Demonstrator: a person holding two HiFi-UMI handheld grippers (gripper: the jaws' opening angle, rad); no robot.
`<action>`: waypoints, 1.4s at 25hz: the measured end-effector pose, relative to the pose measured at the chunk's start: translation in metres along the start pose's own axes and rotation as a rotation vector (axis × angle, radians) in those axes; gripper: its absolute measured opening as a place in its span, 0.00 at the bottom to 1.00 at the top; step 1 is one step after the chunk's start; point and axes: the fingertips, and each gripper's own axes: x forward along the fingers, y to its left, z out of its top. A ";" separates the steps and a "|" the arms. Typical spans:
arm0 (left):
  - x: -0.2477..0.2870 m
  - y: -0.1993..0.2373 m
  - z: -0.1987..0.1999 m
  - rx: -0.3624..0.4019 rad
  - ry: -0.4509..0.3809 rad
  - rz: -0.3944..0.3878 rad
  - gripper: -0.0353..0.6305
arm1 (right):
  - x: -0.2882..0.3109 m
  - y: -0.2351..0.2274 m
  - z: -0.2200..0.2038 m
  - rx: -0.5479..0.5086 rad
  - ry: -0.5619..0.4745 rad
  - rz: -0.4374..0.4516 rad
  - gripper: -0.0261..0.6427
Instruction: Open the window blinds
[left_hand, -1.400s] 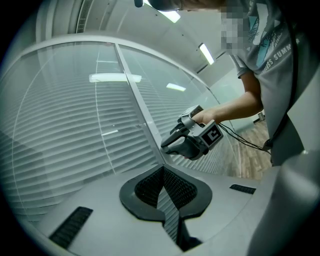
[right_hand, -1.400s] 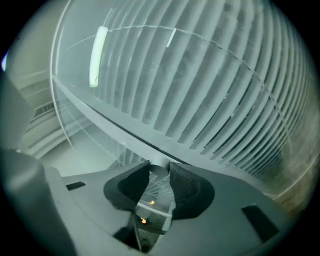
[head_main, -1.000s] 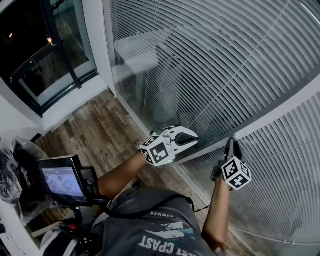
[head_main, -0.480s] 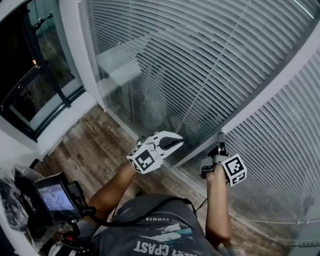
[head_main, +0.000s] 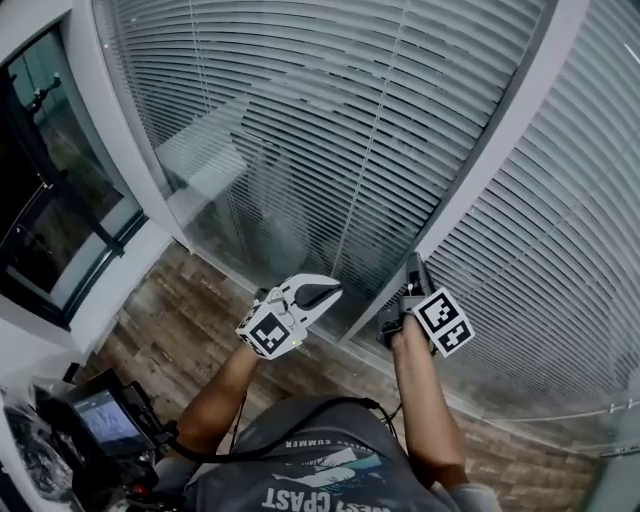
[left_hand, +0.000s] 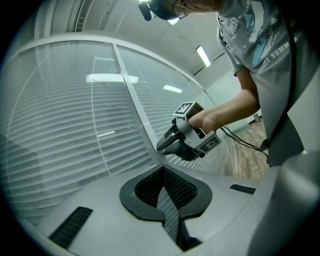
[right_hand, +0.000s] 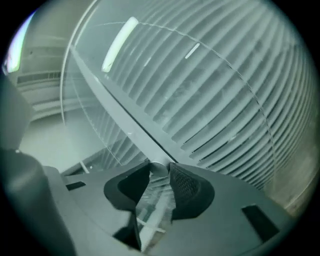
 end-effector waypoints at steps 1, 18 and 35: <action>0.000 -0.001 -0.002 0.001 0.000 -0.003 0.05 | 0.000 0.000 -0.001 -0.074 0.007 -0.008 0.19; 0.063 -0.001 0.004 0.060 0.103 0.079 0.14 | -0.067 0.043 0.001 -1.059 0.075 0.111 0.19; 0.187 0.004 0.044 0.246 0.221 0.381 0.30 | -0.110 0.016 0.059 -1.286 0.097 0.326 0.19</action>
